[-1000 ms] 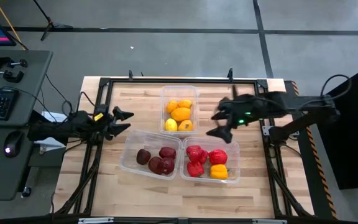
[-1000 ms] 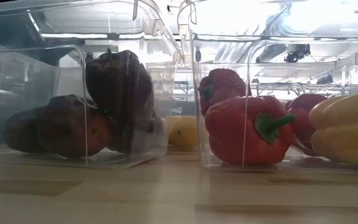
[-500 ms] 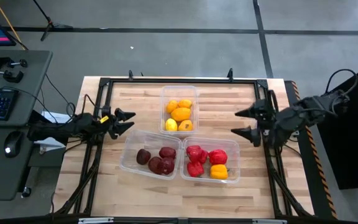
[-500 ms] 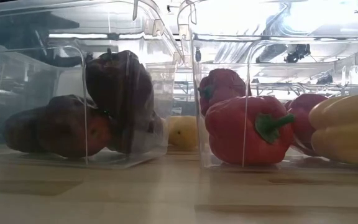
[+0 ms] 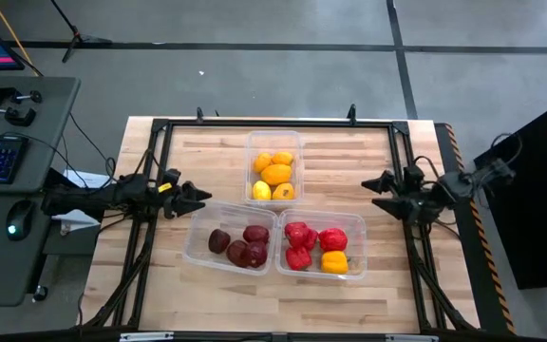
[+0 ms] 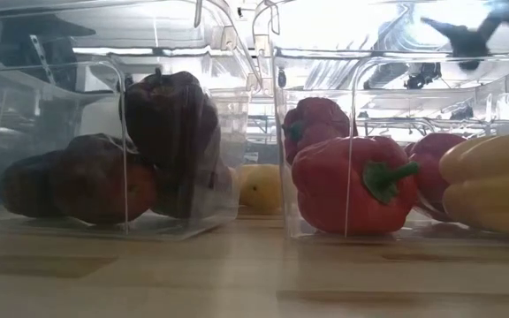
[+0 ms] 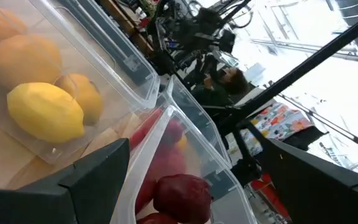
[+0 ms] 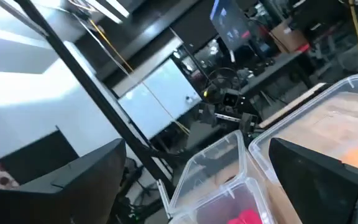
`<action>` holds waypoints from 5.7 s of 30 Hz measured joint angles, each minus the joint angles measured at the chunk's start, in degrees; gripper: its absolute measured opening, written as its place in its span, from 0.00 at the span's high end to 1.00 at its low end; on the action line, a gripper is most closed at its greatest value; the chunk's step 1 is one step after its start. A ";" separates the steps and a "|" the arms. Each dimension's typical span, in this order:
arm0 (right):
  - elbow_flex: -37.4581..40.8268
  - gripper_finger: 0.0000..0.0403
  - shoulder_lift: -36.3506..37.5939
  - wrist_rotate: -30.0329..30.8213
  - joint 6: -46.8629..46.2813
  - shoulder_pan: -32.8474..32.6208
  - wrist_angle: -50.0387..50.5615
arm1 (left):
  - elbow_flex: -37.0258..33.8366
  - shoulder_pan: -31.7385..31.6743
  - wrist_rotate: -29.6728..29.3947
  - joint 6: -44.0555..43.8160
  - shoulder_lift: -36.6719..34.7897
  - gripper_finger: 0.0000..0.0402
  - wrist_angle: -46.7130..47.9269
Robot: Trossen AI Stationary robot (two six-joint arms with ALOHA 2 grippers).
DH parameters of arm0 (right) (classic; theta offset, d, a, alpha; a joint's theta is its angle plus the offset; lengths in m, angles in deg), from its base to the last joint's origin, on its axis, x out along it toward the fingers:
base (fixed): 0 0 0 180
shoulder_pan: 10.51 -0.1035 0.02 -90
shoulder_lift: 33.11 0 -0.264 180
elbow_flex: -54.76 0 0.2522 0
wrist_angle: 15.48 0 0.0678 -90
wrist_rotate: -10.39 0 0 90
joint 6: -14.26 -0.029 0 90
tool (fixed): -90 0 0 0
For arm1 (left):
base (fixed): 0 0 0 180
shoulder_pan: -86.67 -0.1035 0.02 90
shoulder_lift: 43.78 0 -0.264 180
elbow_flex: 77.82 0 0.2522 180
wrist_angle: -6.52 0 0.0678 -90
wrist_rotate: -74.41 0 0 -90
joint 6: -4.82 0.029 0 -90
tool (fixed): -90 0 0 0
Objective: Sort produce into baskets
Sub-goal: Return to Home Position
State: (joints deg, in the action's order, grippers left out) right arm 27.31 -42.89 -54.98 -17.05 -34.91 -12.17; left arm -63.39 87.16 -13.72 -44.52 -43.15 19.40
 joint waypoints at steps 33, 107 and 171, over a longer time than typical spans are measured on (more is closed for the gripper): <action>13.06 0.04 9.15 -27.42 7.91 32.42 0.34 | 0.03 -0.03 -1.47 9.51 0.12 0.11 0.20; 13.15 0.04 9.77 -33.63 6.75 23.10 8.14 | 0.09 0.28 -1.46 9.51 -0.42 0.11 0.11; 13.19 0.04 9.09 -33.61 6.84 23.12 8.16 | 0.07 0.28 -1.46 9.51 -0.17 0.11 0.17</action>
State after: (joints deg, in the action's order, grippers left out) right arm 40.51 -33.80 -88.59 -10.21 -11.79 -4.01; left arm -63.32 87.45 -15.18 -35.01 -43.33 19.58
